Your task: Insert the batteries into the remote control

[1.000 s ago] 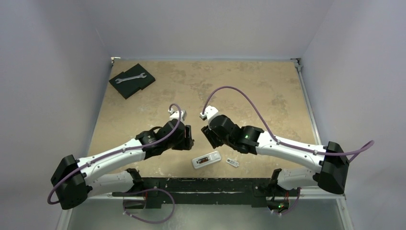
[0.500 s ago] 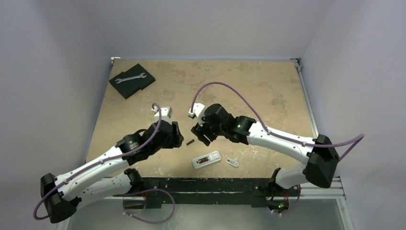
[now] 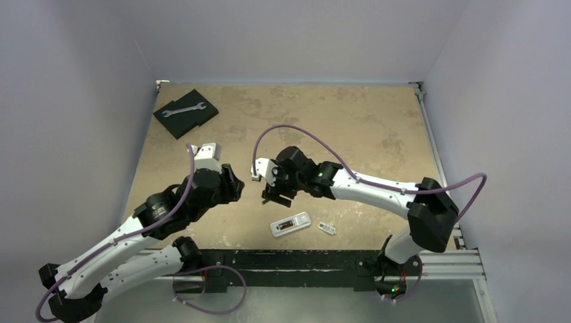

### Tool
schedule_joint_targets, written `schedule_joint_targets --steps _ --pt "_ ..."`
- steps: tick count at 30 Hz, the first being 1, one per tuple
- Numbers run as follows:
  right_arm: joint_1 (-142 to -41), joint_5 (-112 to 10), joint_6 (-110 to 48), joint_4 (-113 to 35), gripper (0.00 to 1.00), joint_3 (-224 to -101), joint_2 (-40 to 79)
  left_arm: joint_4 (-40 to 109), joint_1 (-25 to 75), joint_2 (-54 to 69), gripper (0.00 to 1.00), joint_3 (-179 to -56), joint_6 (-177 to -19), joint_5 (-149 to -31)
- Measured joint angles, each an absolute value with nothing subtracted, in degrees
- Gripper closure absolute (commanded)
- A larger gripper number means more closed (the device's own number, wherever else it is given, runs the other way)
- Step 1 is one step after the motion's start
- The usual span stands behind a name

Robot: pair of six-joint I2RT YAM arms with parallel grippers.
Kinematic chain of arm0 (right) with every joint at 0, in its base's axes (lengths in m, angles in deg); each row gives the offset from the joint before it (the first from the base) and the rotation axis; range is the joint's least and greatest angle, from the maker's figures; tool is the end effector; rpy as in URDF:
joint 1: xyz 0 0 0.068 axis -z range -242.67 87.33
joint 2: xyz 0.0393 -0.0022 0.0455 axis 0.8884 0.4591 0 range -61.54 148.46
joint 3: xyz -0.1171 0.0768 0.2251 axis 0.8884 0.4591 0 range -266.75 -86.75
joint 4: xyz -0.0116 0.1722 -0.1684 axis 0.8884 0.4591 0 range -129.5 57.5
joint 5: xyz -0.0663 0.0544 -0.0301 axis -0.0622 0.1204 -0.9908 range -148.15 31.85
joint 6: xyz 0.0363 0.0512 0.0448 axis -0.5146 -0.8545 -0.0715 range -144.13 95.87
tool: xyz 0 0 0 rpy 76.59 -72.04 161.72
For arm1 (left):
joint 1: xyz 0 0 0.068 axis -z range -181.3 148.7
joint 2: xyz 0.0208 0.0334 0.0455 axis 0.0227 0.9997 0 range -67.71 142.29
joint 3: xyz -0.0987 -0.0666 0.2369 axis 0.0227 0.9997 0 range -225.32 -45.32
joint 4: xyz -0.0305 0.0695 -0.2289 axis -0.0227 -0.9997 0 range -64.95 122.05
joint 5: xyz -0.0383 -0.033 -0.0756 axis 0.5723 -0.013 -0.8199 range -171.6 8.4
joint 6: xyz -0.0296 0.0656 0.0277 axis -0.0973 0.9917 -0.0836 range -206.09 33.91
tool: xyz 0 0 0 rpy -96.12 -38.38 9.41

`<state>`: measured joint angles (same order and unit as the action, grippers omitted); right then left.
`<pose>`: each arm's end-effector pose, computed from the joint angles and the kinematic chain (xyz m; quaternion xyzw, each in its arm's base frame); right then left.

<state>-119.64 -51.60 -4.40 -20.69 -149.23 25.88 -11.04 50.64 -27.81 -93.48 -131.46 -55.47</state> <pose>0.1773 0.2864 0.2334 -0.5872 0.7061 0.1750 0.3548 0.1121 -0.0964 0.2932 -0.0550 0.8680 -0.2063 0.4484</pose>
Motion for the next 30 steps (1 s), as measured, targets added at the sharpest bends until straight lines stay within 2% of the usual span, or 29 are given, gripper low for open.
schedule_joint_targets --steps 7,10,18,30 --pt "-119.6 -50.4 4.3 -18.7 0.31 -153.5 32.9 -13.0 50.6 -29.0 0.56 -94.8 -129.7 -53.3" --pt "-119.6 -49.6 7.1 -17.8 0.36 -154.8 34.6 -13.3 50.6 -29.6 0.56 -94.8 -128.8 -52.6" --pt "-119.6 -46.1 12.5 -15.1 0.43 -160.8 39.7 -13.1 50.6 -31.9 0.55 -93.2 -128.2 -51.6" --pt "-119.5 -45.4 14.6 -13.1 0.44 -163.6 46.2 -12.4 50.6 -34.2 0.55 -92.2 -127.4 -50.9"
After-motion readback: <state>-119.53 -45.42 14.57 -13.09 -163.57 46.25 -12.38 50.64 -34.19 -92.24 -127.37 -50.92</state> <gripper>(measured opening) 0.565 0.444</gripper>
